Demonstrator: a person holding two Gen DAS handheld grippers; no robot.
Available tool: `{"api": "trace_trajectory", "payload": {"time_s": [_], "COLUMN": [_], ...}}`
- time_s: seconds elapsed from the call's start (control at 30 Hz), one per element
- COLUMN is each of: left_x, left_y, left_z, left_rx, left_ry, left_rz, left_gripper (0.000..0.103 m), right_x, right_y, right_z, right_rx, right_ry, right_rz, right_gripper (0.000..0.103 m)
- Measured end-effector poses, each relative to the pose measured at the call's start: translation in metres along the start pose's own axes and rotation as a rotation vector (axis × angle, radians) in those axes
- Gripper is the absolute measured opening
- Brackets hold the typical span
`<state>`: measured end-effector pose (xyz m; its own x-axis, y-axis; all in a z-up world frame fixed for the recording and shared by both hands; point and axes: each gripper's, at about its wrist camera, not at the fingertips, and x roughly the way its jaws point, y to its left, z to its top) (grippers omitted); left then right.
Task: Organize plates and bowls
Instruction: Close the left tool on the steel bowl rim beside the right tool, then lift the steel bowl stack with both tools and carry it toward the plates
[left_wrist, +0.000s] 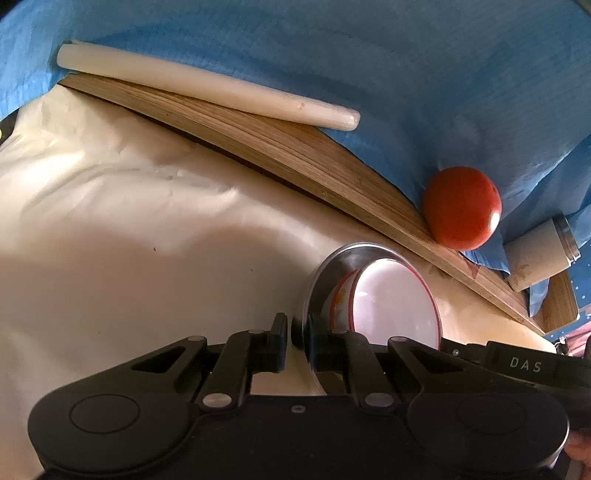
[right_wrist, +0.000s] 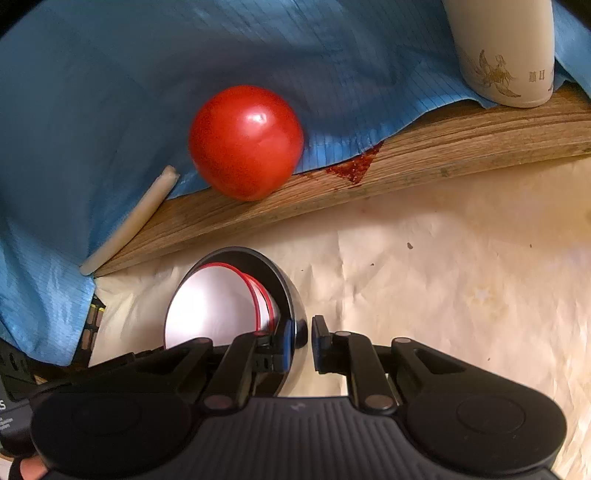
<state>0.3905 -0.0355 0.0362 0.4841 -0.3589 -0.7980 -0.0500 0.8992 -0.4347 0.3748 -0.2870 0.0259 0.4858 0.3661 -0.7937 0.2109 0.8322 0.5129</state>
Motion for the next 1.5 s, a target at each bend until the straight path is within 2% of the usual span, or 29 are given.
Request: {"api": "trace_trajectory", "payload": {"time_s": [0.2, 0.3, 0.37, 0.47, 0.8, 1.13, 1.5], "left_x": [0.001, 0.002, 0.008, 0.013, 0.011, 0.007, -0.018], "left_y": [-0.001, -0.001, 0.0, 0.006, -0.001, -0.005, -0.015], "left_z": [0.002, 0.0, 0.0, -0.001, -0.006, -0.011, -0.018], "left_rx": [-0.012, -0.019, -0.038, -0.074, -0.019, -0.012, 0.0], "left_ry": [-0.015, -0.017, 0.011, 0.04, 0.011, 0.014, -0.024], "left_rz": [0.005, 0.002, -0.01, -0.038, -0.024, -0.011, -0.035], "left_gripper": [0.011, 0.011, 0.011, 0.011, 0.011, 0.01, 0.01], "right_x": [0.003, 0.011, 0.018, 0.019, 0.017, 0.014, -0.013], "right_y": [0.004, 0.002, 0.0, 0.001, 0.0, -0.001, 0.004], "right_z": [-0.004, -0.005, -0.007, -0.011, -0.016, -0.018, -0.023], "right_rx": [0.003, 0.037, 0.073, 0.091, 0.079, 0.097, 0.072], "right_ry": [-0.016, 0.009, 0.041, 0.032, 0.022, 0.04, 0.005], "right_rz": [-0.02, -0.008, 0.003, 0.007, 0.009, 0.017, 0.032], "right_gripper": [0.014, 0.015, 0.014, 0.014, 0.013, 0.013, 0.013]}}
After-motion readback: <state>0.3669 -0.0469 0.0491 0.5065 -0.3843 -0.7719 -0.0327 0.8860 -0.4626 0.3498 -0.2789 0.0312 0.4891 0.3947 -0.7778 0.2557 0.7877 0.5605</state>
